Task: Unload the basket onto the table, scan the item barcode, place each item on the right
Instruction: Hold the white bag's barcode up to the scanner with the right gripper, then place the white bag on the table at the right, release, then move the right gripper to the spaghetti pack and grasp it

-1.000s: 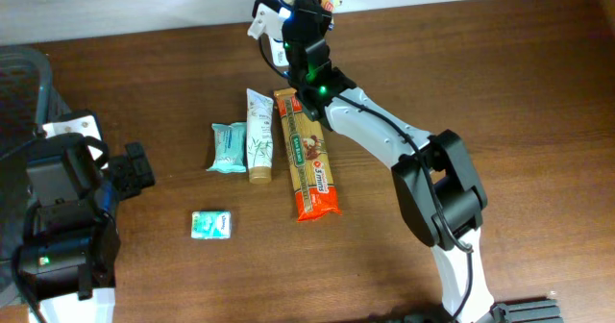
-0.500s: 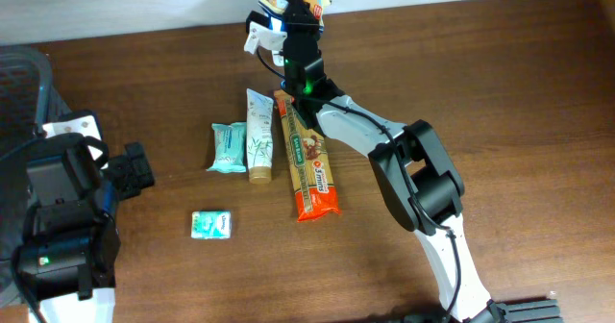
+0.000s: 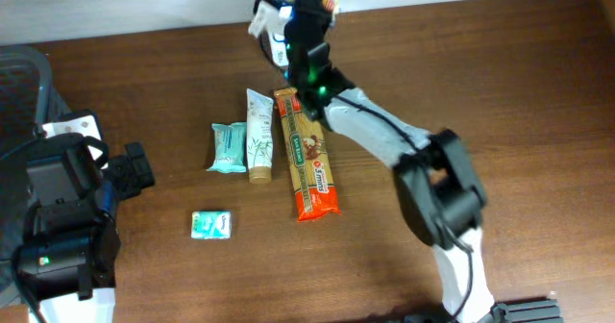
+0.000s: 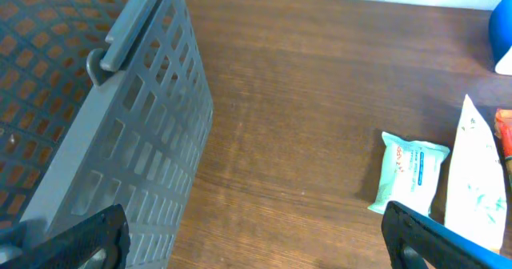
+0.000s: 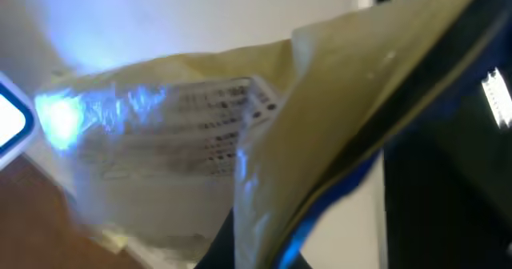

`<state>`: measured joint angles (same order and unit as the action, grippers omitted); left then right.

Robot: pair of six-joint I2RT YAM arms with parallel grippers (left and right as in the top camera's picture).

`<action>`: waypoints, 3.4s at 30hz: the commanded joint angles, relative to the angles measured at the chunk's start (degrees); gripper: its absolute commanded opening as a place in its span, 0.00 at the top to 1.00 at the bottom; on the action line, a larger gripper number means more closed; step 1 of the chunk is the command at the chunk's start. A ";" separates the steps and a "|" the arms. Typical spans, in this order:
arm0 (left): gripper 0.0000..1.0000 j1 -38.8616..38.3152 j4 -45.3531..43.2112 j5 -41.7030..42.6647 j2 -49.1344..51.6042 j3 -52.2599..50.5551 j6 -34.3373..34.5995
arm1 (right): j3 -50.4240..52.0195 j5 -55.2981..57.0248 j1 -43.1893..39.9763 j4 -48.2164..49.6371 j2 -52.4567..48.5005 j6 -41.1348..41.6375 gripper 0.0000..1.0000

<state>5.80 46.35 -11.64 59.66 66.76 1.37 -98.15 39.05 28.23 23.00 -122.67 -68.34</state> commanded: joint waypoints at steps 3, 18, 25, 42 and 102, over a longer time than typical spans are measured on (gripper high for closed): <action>0.01 0.26 -0.13 -0.63 -0.37 0.90 0.59 | -1.18 -3.48 -0.39 -35.12 21.92 37.16 0.96; 0.01 0.26 -0.13 -0.63 -0.37 0.90 0.57 | 6.32 -76.37 -53.09 -75.01 21.86 63.30 0.96; 0.01 0.26 -0.13 -0.63 -0.37 0.90 0.57 | 9.55 -77.53 -60.57 -69.51 8.98 63.78 0.96; 0.01 0.26 -0.13 -0.63 -0.39 0.90 0.57 | -7.96 -76.22 -59.89 -89.81 7.58 76.28 0.01; 0.01 0.26 -0.13 -0.63 -0.37 0.90 0.57 | -7.96 -59.80 -13.92 -83.58 0.28 77.22 0.96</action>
<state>5.80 46.28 -11.66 59.68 66.92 1.39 -105.71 -35.27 15.14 -57.89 -132.62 7.53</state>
